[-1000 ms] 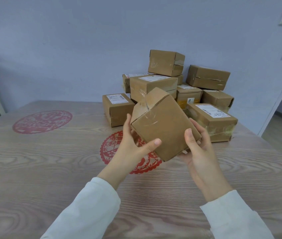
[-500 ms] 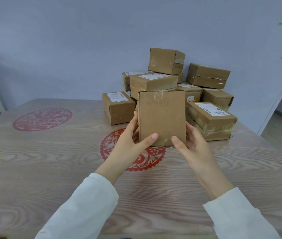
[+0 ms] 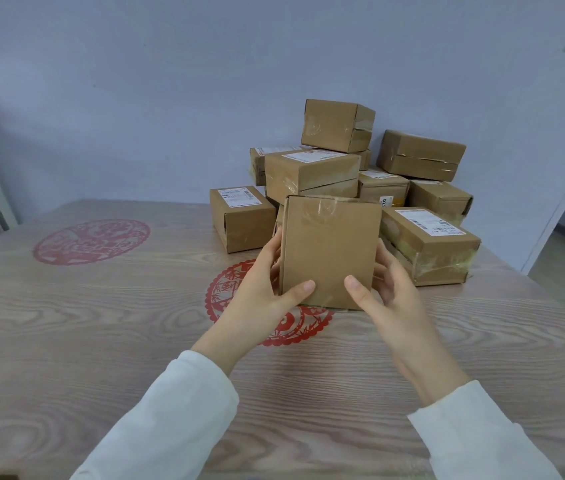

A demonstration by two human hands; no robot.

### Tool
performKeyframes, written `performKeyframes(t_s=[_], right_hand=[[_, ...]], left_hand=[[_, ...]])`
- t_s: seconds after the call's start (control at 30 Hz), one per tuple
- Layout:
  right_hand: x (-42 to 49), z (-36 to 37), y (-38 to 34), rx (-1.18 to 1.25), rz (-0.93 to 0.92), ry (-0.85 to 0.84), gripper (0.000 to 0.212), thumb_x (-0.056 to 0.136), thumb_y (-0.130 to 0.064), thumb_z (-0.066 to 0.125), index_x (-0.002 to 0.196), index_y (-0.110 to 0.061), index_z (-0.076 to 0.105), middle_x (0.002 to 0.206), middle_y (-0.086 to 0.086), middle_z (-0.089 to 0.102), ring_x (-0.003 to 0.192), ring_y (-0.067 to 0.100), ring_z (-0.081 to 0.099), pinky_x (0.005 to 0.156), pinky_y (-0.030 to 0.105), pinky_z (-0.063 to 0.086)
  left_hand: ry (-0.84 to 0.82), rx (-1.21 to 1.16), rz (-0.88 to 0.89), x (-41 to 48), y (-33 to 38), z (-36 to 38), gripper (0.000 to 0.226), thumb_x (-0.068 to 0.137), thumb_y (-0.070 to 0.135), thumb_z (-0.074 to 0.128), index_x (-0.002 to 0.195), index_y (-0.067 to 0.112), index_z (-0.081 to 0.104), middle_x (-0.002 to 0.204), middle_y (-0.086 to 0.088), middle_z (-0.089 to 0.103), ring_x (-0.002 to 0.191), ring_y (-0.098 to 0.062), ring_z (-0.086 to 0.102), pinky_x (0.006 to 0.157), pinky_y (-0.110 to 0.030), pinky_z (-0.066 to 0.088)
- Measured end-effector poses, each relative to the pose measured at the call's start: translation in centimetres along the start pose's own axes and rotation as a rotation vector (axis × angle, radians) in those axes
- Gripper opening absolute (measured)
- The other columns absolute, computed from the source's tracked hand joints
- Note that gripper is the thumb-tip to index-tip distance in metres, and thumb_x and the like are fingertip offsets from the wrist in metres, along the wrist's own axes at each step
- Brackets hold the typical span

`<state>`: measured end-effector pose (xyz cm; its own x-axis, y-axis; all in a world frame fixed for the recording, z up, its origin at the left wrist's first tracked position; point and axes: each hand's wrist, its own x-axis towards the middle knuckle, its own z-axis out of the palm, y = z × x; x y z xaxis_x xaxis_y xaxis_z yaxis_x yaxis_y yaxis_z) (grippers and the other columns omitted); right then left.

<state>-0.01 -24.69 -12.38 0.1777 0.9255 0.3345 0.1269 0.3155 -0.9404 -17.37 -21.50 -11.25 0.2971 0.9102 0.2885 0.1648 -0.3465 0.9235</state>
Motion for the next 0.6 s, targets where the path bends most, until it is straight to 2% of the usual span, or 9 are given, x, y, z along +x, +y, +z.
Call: performKeyframes(t_s=[0.07, 0.13, 0.2, 0.27, 0.37, 0.47, 0.6], right_hand=[[-0.04, -0.04, -0.02, -0.032, -0.01, 0.015, 0.081, 0.072, -0.04, 0.065, 0.145, -0.024, 0.036, 0.133, -0.01, 0.054, 0.121, 0.0, 0.049, 0.097, 0.02, 0.045], [-0.18, 0.03, 0.04, -0.032, -0.013, 0.006, 0.068, 0.08, -0.028, 0.067, 0.142, -0.023, 0.04, 0.133, -0.009, 0.054, 0.121, -0.001, 0.049, 0.095, 0.016, 0.047], [-0.32, 0.08, 0.05, -0.018, -0.009, -0.019, 0.063, 0.083, -0.017, 0.067, 0.14, -0.022, 0.041, 0.132, -0.009, 0.054, 0.122, -0.002, 0.049, 0.089, 0.012, 0.048], [-0.39, 0.09, -0.02, 0.003, 0.02, -0.021, 0.061, 0.079, -0.028, 0.068, 0.135, -0.023, 0.044, 0.129, -0.008, 0.055, 0.12, 0.001, 0.05, 0.085, 0.015, 0.051], [-0.54, 0.19, -0.23, 0.024, 0.058, 0.034, 0.065, 0.061, -0.052, 0.063, 0.118, -0.024, 0.05, 0.12, -0.004, 0.059, 0.115, 0.009, 0.055, 0.085, 0.023, 0.05], [-0.67, 0.31, -0.38, -0.023, 0.033, 0.028, 0.05, 0.062, -0.053, 0.061, 0.106, -0.031, 0.05, 0.115, -0.006, 0.061, 0.114, 0.01, 0.056, 0.09, 0.027, 0.049], [-0.61, 0.21, -0.27, 0.003, 0.025, 0.027, 0.047, 0.063, -0.053, 0.06, 0.104, -0.03, 0.053, 0.113, -0.007, 0.063, 0.112, 0.009, 0.057, 0.087, 0.025, 0.05]], left_hand=[[0.001, 0.007, 0.013, 0.0, 0.2, -0.02, 0.087, 0.082, 0.027, 0.069, 0.151, 0.028, 0.016, 0.144, 0.014, 0.04, 0.132, -0.005, 0.04, 0.101, -0.018, 0.043], [0.034, 0.007, 0.017, 0.09, 0.48, -0.06, 0.094, 0.075, 0.041, 0.067, 0.152, 0.029, 0.014, 0.144, 0.015, 0.038, 0.13, -0.005, 0.041, 0.097, -0.017, 0.045], [0.064, -0.013, 0.018, 0.25, 0.42, -0.09, 0.095, 0.07, 0.049, 0.064, 0.151, 0.029, 0.018, 0.145, 0.012, 0.04, 0.13, -0.008, 0.043, 0.101, -0.025, 0.044], [0.046, -0.016, 0.027, 0.13, 0.41, -0.04, 0.091, 0.071, 0.048, 0.063, 0.15, 0.028, 0.021, 0.145, 0.01, 0.041, 0.13, -0.009, 0.043, 0.103, -0.025, 0.043], [0.014, -0.026, 0.029, -0.17, 0.68, 0.13, 0.091, 0.069, 0.044, 0.064, 0.148, 0.025, 0.023, 0.145, 0.009, 0.04, 0.131, -0.007, 0.042, 0.097, -0.017, 0.043], [0.039, -0.082, 0.024, -0.08, 0.81, 0.1, 0.084, 0.068, 0.044, 0.064, 0.142, 0.022, 0.031, 0.143, 0.006, 0.043, 0.129, -0.011, 0.045, 0.098, -0.02, 0.047], [0.024, -0.118, 0.015, -0.02, 0.66, 0.0, 0.078, 0.069, 0.047, 0.063, 0.136, 0.021, 0.034, 0.146, 0.003, 0.042, 0.131, -0.013, 0.045, 0.104, -0.036, 0.046]])
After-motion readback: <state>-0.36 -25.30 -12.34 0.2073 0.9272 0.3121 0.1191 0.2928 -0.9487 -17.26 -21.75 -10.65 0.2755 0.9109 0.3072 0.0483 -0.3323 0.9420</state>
